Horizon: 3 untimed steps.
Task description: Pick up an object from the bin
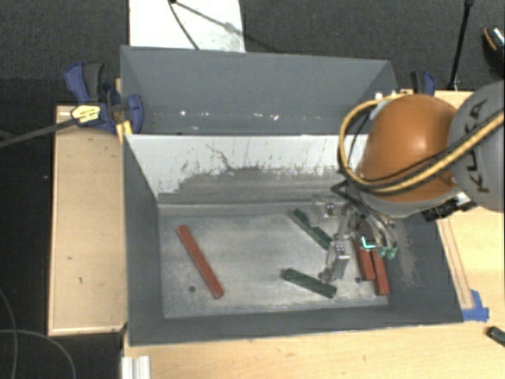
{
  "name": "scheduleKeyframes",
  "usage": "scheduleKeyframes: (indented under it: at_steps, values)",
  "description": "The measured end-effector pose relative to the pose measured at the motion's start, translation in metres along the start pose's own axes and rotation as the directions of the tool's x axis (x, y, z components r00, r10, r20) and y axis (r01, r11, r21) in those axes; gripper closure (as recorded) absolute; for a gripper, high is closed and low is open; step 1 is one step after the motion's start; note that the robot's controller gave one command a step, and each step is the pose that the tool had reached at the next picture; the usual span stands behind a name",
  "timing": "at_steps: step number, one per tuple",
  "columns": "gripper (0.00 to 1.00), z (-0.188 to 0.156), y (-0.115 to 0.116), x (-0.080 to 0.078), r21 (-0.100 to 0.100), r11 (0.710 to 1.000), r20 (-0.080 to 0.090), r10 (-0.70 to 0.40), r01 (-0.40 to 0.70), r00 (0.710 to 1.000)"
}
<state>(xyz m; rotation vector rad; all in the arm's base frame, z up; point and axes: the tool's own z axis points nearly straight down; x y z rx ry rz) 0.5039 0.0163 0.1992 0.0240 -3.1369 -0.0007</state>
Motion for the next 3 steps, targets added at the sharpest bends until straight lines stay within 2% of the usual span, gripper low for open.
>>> scheduleKeyframes:
  at_steps: [1, 2, 3]
  values:
    - [0.00, 0.131, -0.004, 0.021, -0.001, 1.000, 0.006, 0.009, -0.009, 1.000]
    - [1.00, 0.129, -0.004, 0.021, -0.001, 1.000, 0.007, 0.010, -0.010, 1.000]
    - [1.00, -0.015, 0.023, -0.005, -0.002, 1.000, 0.016, 0.024, -0.024, 1.000]
